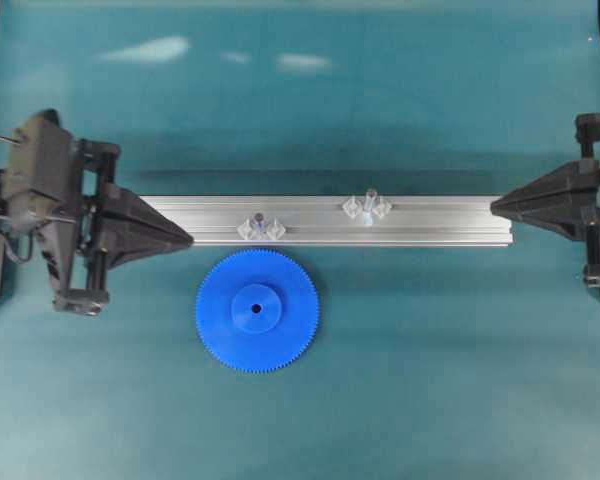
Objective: Insert the large gear onto the shaft.
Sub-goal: 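Move the left gripper over the large blue gear's hub, then lower the open left gripper around the blue gear hub and close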
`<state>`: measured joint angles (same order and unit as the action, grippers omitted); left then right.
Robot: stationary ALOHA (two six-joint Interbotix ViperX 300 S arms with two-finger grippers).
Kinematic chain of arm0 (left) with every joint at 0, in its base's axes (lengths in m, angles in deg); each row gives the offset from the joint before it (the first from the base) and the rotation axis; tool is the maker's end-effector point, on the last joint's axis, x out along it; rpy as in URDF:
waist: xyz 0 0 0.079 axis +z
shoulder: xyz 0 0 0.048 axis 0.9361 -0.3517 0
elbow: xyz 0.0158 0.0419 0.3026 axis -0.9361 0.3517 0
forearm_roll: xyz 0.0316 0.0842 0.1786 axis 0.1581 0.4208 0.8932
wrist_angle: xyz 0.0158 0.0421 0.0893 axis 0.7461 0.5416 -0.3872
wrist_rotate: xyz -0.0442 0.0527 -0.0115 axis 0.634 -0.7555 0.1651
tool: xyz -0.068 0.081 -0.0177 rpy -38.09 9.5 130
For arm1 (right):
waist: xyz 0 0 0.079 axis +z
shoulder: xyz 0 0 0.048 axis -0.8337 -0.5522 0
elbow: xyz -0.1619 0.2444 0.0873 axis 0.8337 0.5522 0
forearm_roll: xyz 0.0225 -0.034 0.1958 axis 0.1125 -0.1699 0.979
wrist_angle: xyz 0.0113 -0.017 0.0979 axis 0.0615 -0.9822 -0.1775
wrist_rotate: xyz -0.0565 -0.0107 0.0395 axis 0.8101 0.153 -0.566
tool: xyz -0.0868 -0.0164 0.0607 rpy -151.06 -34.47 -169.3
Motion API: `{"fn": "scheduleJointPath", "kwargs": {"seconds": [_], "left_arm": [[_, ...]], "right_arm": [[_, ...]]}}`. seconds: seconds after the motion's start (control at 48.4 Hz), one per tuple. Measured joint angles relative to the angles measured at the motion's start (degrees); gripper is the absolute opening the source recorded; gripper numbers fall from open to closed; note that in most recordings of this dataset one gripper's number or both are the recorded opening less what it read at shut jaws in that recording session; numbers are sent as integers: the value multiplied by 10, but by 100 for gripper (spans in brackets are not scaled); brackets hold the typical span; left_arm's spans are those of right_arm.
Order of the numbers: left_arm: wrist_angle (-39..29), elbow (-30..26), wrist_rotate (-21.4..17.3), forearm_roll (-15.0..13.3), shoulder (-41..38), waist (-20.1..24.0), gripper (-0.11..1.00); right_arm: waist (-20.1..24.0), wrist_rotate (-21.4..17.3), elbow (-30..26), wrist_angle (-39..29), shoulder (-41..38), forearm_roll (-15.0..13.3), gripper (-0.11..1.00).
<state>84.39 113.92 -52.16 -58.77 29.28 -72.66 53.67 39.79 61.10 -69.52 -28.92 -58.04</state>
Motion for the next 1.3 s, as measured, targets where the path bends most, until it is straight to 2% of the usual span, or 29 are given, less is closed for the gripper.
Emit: {"fn": "scheduleJointPath", "kwargs": {"seconds": [0.289,0.537,0.702,1.074,1.301], "left_arm": [[-77,-62,1,1,-60,-10,0],[-112,-94,18,1,-128,-30,0],[-173,-135,46,1,-182,-34,0],[-221,-204,47,1,-282,-41,0],[-290,-255,46,1,-345,-48,0]], "right_arm": [[-1,-21,1,-54,-4,0,5],[-1,-22,5,-59,-5,0,5],[-1,-22,8,-59,-5,0,5],[-1,-23,14,-59,-5,0,5],[-2,-23,15,-59,-5,0,5]]}}
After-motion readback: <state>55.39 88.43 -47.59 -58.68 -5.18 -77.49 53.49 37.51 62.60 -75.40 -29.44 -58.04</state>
